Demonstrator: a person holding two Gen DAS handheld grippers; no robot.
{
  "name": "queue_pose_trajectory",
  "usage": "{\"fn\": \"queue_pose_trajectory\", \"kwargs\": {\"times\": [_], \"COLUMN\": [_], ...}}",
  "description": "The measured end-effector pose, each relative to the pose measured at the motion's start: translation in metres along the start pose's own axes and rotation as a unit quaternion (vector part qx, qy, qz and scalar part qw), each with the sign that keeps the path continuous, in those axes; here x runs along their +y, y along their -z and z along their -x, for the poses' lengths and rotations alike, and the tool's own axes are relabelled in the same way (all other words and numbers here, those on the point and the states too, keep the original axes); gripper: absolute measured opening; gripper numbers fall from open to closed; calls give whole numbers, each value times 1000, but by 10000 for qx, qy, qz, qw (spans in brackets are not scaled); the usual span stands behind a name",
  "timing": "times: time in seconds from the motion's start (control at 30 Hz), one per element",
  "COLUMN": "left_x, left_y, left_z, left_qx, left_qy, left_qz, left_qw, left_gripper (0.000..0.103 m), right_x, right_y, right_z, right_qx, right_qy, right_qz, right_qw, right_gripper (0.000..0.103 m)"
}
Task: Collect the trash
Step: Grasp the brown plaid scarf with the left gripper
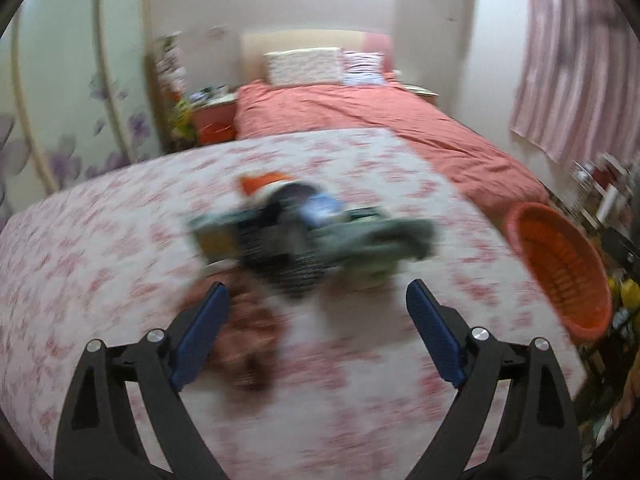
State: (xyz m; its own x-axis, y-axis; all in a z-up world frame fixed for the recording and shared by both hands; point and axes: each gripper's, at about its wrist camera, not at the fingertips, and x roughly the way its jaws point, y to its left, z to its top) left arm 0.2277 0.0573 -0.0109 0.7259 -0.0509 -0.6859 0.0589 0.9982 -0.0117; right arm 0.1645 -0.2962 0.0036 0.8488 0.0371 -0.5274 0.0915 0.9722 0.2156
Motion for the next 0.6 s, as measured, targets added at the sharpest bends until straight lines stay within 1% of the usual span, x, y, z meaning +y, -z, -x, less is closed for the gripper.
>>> {"fn": "queue_pose_trajectory", "kwargs": {"times": [0.1, 0.2, 0.3, 0.47, 0.57, 0.6], "left_x": [38, 62, 75, 87, 88, 90], "left_y": [10, 17, 20, 22, 20, 21], "left_z": [-5, -16, -27, -36, -47, -52], "left_qx": [125, 316, 484, 516, 625, 683], "left_qy": [-195, -221, -113, 65, 118, 139], "left_qz": [271, 421, 618, 886, 926, 928], "left_qw": [9994, 9984, 9969, 9947, 9937, 9932], "left_gripper": [88, 78, 69, 61, 52, 47], "right_x": [22, 43, 62, 82, 89, 90], "right_y": [9, 17, 25, 33, 35, 36], "right_z": [-6, -14, -19, -23, -27, -28], "right_qx": [121, 267, 368, 453, 493, 509], "right_qy": [-189, -284, -322, -311, -298, -296], "right_qz": [112, 256, 415, 674, 723, 727], "right_qw": [9997, 9989, 9979, 9962, 9957, 9956], "right_gripper": [71, 71, 71, 71, 71, 71]}}
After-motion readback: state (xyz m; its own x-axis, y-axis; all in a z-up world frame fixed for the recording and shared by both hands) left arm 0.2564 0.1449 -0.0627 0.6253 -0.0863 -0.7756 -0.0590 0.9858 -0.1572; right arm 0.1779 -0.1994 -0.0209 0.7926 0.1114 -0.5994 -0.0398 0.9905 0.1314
